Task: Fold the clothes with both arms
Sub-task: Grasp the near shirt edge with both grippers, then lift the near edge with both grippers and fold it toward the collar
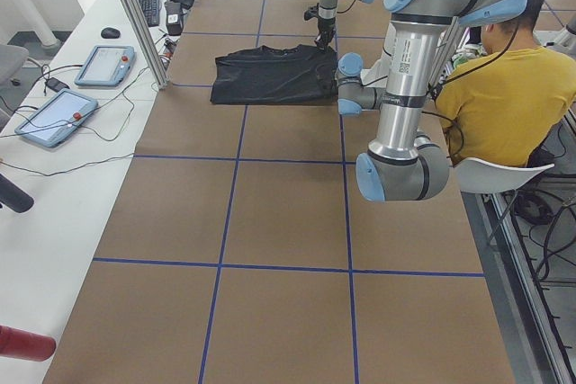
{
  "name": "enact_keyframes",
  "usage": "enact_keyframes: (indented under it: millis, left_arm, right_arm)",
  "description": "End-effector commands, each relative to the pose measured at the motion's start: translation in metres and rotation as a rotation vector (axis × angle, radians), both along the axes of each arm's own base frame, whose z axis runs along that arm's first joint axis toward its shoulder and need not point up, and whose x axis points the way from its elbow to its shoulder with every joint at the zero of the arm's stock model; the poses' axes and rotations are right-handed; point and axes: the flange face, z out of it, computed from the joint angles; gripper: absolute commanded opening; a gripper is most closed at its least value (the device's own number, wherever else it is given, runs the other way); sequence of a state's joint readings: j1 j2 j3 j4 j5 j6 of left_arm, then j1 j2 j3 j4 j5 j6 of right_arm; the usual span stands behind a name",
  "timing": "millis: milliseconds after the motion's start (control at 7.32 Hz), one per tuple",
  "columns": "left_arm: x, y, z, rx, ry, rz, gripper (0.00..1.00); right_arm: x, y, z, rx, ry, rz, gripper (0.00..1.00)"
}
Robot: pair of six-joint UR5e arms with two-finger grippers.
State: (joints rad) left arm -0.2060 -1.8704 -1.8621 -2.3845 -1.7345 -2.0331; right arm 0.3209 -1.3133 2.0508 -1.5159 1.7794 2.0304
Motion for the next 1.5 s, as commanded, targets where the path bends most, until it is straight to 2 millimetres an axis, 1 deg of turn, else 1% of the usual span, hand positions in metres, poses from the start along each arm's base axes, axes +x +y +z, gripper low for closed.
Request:
enact_keyframes:
  millis: [0, 137, 273, 410, 547, 683, 820, 957, 1094, 1230, 1367]
  left_arm:
    - [-0.045, -0.046, -0.039, 0.008, 0.036, -0.024, 0.00]
    - [-0.072, -0.093, -0.054, 0.014, 0.060, -0.064, 0.00]
    - [-0.094, -0.135, -0.059, 0.015, 0.063, -0.114, 0.00]
    - [-0.088, -0.177, -0.067, 0.009, 0.053, -0.155, 0.00]
    - [-0.076, -0.214, -0.072, 0.002, 0.032, -0.193, 0.00]
    - [-0.067, -0.254, -0.082, 0.030, 0.008, -0.226, 0.00]
    - [-0.065, -0.293, -0.081, 0.038, -0.027, -0.263, 0.00]
    - [-0.067, -0.319, -0.075, 0.074, -0.064, -0.282, 0.00]
    - [-0.075, -0.349, -0.062, 0.106, -0.109, -0.306, 0.00]
    - [-0.071, -0.380, -0.053, 0.140, -0.161, -0.315, 0.00]
    - [-0.058, -0.407, -0.042, 0.166, -0.203, -0.320, 0.99]
  right_arm:
    - [0.034, -0.017, -0.021, -0.009, -0.054, 0.031, 0.00]
    - [0.058, -0.050, -0.024, -0.049, -0.075, 0.068, 0.00]
    - [0.083, -0.089, -0.023, -0.087, -0.087, 0.116, 0.00]
    - [0.093, -0.136, -0.026, -0.116, -0.102, 0.131, 0.00]
    - [0.089, -0.190, -0.027, -0.167, -0.107, 0.147, 0.00]
    - [0.085, -0.241, -0.033, -0.172, -0.098, 0.154, 0.00]
    - [0.073, -0.289, -0.036, -0.163, -0.084, 0.118, 0.00]
    - [0.055, -0.332, -0.040, -0.144, -0.050, 0.090, 0.00]
    - [0.047, -0.376, -0.040, -0.127, -0.012, 0.063, 0.00]
    - [0.042, -0.413, -0.032, -0.107, 0.029, 0.020, 0.00]
    - [0.034, -0.448, -0.024, -0.097, 0.044, 0.013, 0.28]
